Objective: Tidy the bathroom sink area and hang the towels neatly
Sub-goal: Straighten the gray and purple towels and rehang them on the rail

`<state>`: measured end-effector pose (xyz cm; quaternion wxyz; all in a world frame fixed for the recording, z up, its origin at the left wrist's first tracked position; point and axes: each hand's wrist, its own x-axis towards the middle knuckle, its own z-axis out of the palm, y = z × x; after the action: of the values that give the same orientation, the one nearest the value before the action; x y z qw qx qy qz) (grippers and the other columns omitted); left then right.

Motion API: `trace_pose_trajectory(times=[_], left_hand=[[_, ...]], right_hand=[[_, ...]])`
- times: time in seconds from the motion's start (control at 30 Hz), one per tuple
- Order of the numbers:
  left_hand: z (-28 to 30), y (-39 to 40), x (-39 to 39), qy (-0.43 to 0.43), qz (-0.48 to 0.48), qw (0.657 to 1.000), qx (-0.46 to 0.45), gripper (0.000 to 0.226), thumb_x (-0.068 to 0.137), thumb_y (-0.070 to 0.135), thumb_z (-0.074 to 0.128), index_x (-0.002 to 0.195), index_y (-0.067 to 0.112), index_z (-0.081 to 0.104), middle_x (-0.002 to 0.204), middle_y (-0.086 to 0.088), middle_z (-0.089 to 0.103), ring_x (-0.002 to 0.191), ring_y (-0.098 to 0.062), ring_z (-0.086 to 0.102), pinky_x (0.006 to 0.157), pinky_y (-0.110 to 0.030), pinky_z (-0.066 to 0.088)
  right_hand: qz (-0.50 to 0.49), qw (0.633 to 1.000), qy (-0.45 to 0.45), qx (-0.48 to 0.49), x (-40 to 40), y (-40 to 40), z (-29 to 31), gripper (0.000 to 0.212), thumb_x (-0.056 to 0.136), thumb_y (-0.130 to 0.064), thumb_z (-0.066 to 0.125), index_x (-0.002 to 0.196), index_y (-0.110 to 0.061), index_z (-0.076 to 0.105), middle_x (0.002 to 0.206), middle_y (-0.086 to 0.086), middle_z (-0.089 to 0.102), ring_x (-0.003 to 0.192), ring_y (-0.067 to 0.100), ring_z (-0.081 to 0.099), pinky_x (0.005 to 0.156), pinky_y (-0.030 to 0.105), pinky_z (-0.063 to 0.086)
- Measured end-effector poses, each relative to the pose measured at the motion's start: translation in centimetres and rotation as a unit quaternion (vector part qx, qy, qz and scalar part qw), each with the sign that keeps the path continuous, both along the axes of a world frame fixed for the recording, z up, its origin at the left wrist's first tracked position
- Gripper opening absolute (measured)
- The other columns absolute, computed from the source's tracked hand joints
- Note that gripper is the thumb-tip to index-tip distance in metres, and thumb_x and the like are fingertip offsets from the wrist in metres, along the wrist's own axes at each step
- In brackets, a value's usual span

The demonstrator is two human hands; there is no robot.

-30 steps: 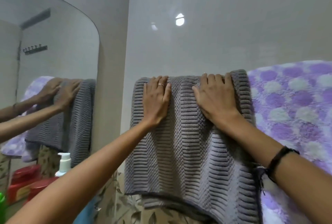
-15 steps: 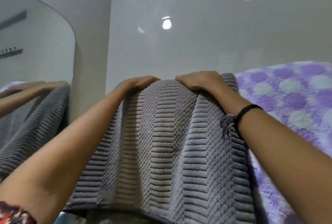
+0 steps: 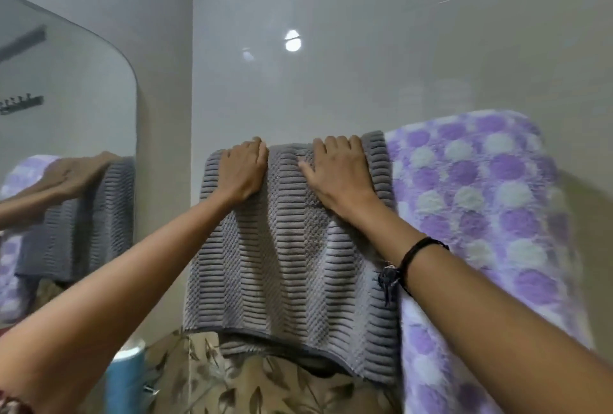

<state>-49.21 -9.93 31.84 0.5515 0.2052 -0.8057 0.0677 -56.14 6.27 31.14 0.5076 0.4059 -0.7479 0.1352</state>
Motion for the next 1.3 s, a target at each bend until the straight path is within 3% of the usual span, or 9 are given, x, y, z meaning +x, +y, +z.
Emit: trace_pose_trajectory(times=[0.1, 0.27, 0.47, 0.67, 0.8, 0.9, 1.0, 1.1, 1.3], left_hand=[[-1.2, 3.1, 0.2, 0.010, 0.007, 1.000, -0.014, 0.030, 0.098, 0.025, 0.027, 0.114, 0.008, 0.046, 0.109, -0.019, 0.056, 0.099, -0.034, 0.053, 0.088, -0.046, 0.039], [-3.9, 11.8, -0.7, 0.017, -0.198, 0.980, -0.024, 0.031, 0.090, 0.017, 0.039, 0.120, 0.014, 0.047, 0.114, -0.011, 0.053, 0.106, -0.025, 0.049, 0.094, -0.037, 0.036], [-4.0, 20.6, -1.9, 0.029, -0.335, 0.942, 0.011, 0.038, 0.090, 0.009, 0.045, 0.127, 0.016, 0.043, 0.129, -0.005, 0.050, 0.116, -0.005, 0.043, 0.097, -0.010, 0.029], [-3.3, 26.5, -4.1, -0.001, -0.319, 0.948, -0.016, 0.044, 0.090, 0.008, 0.043, 0.133, 0.016, 0.041, 0.130, -0.005, 0.052, 0.112, -0.015, 0.046, 0.102, -0.025, 0.031], [-3.4, 27.7, -4.7, -0.015, -0.289, 0.957, -0.011, 0.045, 0.088, 0.012, 0.046, 0.132, 0.023, 0.041, 0.129, -0.001, 0.049, 0.113, -0.017, 0.047, 0.106, -0.050, 0.032], [-3.4, 28.0, -4.9, -0.010, -0.279, 0.960, -0.012, 0.044, 0.089, 0.012, 0.044, 0.131, 0.024, 0.042, 0.130, 0.000, 0.047, 0.116, -0.015, 0.045, 0.106, -0.050, 0.031], [-3.4, 27.7, -4.9, -0.006, -0.253, 0.967, 0.000, 0.040, 0.092, 0.012, 0.042, 0.130, 0.023, 0.043, 0.129, -0.001, 0.047, 0.117, -0.017, 0.046, 0.107, -0.048, 0.032], [-3.4, 27.3, -4.6, -0.014, -0.227, 0.974, -0.003, 0.036, 0.093, 0.014, 0.044, 0.127, 0.022, 0.046, 0.130, -0.002, 0.047, 0.116, -0.019, 0.047, 0.104, -0.040, 0.035], [-2.0, 27.0, -5.1, 0.015, -0.217, 0.976, 0.017, 0.032, 0.097, 0.024, 0.037, 0.126, 0.022, 0.050, 0.128, -0.004, 0.050, 0.112, -0.018, 0.051, 0.095, -0.030, 0.036]], right_hand=[[0.016, 0.999, 0.022, 0.031, 0.4, 1.5, -0.7, 0.044, 0.095, -0.033, 0.034, 0.130, -0.006, 0.038, 0.130, 0.015, 0.049, 0.120, 0.030, 0.042, 0.108, 0.044, 0.023], [-0.028, 0.997, 0.050, 0.043, 1.0, 5.3, -1.9, 0.048, 0.090, -0.022, 0.038, 0.136, -0.007, 0.036, 0.146, 0.016, 0.032, 0.139, 0.031, 0.019, 0.115, 0.054, 0.004], [0.015, 0.998, -0.012, -0.067, -1.9, 12.8, -2.2, 0.043, 0.098, -0.025, 0.026, 0.139, -0.016, 0.035, 0.155, 0.015, 0.019, 0.145, 0.027, 0.007, 0.113, 0.054, -0.012], [0.032, 0.984, -0.079, -0.155, -3.3, 18.1, -3.2, 0.057, 0.089, -0.034, 0.017, 0.140, -0.016, 0.034, 0.155, 0.014, 0.018, 0.144, 0.031, 0.011, 0.114, 0.053, 0.003], [0.079, 0.968, -0.134, -0.196, -4.0, 19.1, -4.4, 0.056, 0.088, -0.038, 0.021, 0.142, -0.026, 0.028, 0.154, 0.012, 0.014, 0.138, 0.034, 0.021, 0.105, 0.049, 0.034], [0.180, 0.936, -0.170, -0.252, -4.9, 19.5, -5.0, 0.058, 0.091, -0.041, 0.045, 0.142, -0.020, 0.027, 0.147, 0.016, 0.022, 0.124, 0.035, 0.042, 0.090, 0.042, 0.048], [0.308, 0.864, -0.271, -0.293, -6.1, 20.1, -4.6, 0.080, 0.075, -0.048, 0.068, 0.135, -0.013, 0.028, 0.139, 0.008, 0.038, 0.113, 0.028, 0.053, 0.078, 0.026, 0.039], [0.379, 0.801, -0.345, -0.310, -6.2, 20.4, -4.6, 0.073, 0.071, -0.034, 0.077, 0.124, -0.013, 0.031, 0.126, 0.005, 0.053, 0.104, 0.031, 0.058, 0.073, 0.027, 0.039], [0.400, 0.783, -0.341, -0.332, -4.6, 22.9, -7.8, 0.052, 0.074, -0.024, 0.072, 0.108, -0.020, 0.034, 0.101, -0.003, 0.058, 0.089, 0.032, 0.061, 0.070, 0.034, 0.049]])
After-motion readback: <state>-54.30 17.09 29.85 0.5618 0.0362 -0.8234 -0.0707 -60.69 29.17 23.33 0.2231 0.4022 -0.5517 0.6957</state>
